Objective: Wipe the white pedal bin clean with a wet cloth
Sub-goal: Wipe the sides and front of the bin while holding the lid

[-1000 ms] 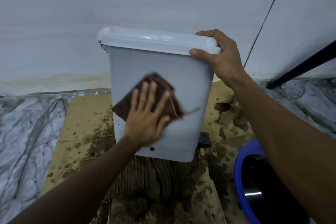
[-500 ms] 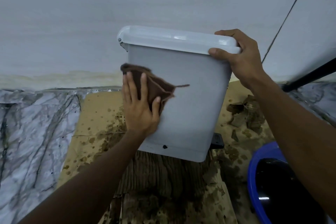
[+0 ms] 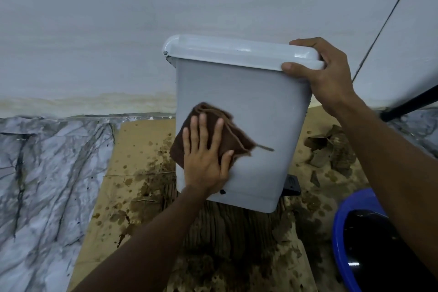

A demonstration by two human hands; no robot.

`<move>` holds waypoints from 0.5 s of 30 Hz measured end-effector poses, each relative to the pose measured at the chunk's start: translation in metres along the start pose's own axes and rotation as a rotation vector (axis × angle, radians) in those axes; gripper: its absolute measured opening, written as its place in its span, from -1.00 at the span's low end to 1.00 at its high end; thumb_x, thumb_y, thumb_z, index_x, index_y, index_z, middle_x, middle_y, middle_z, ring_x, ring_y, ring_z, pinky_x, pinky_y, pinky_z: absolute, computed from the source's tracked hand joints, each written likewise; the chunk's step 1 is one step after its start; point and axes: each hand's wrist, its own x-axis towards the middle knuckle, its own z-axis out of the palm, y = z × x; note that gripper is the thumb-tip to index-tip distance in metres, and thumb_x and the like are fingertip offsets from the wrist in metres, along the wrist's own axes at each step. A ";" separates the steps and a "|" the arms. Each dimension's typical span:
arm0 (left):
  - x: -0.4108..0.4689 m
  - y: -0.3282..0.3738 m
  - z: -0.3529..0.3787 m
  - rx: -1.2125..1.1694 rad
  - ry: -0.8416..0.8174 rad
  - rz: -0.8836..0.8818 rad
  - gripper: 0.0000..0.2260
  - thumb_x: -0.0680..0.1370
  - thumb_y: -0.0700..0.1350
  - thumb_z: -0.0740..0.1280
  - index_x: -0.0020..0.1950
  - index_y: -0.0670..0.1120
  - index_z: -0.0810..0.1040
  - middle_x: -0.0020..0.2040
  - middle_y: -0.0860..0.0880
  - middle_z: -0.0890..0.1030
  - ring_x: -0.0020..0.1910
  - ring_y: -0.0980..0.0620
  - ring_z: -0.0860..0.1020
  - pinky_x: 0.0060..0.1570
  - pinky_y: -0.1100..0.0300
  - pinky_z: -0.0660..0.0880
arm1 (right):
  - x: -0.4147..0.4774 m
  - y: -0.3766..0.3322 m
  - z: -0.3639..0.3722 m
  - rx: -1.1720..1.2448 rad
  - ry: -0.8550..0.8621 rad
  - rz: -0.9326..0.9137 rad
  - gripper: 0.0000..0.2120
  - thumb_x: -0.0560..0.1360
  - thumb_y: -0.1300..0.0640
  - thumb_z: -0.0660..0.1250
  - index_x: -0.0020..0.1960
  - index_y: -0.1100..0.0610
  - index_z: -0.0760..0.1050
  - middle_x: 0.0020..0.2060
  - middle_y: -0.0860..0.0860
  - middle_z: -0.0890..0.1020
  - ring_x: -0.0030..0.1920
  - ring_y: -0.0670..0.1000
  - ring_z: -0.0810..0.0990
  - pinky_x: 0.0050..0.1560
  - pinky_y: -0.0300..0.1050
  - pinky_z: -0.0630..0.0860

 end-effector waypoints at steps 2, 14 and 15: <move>-0.015 0.022 0.006 -0.059 0.044 -0.287 -0.37 0.66 0.15 0.07 0.65 -0.10 0.05 0.64 -0.25 -0.01 0.64 -0.25 -0.06 0.58 -0.22 -0.08 | 0.000 0.000 0.000 -0.002 -0.002 0.001 -0.54 0.30 -0.07 0.58 0.15 0.02 0.62 0.17 -0.05 0.65 0.17 0.00 0.62 0.09 -0.07 0.63; -0.027 0.039 0.014 -0.115 0.025 -0.336 -0.34 0.66 0.20 0.05 0.67 -0.08 -0.03 0.65 -0.24 -0.07 0.64 -0.26 -0.10 0.58 -0.19 -0.15 | 0.000 0.000 0.001 -0.003 -0.004 0.001 -0.52 0.30 -0.08 0.58 0.16 0.03 0.62 0.16 -0.08 0.65 0.16 -0.04 0.62 0.10 -0.07 0.62; -0.021 0.040 0.014 -0.159 0.077 -0.486 -0.34 0.66 0.21 0.05 0.66 -0.10 0.01 0.65 -0.25 -0.05 0.64 -0.25 -0.09 0.58 -0.20 -0.12 | 0.000 0.000 0.001 -0.004 0.000 -0.003 -0.52 0.30 -0.07 0.58 0.16 0.04 0.62 0.17 -0.07 0.65 0.16 -0.04 0.62 0.09 -0.08 0.62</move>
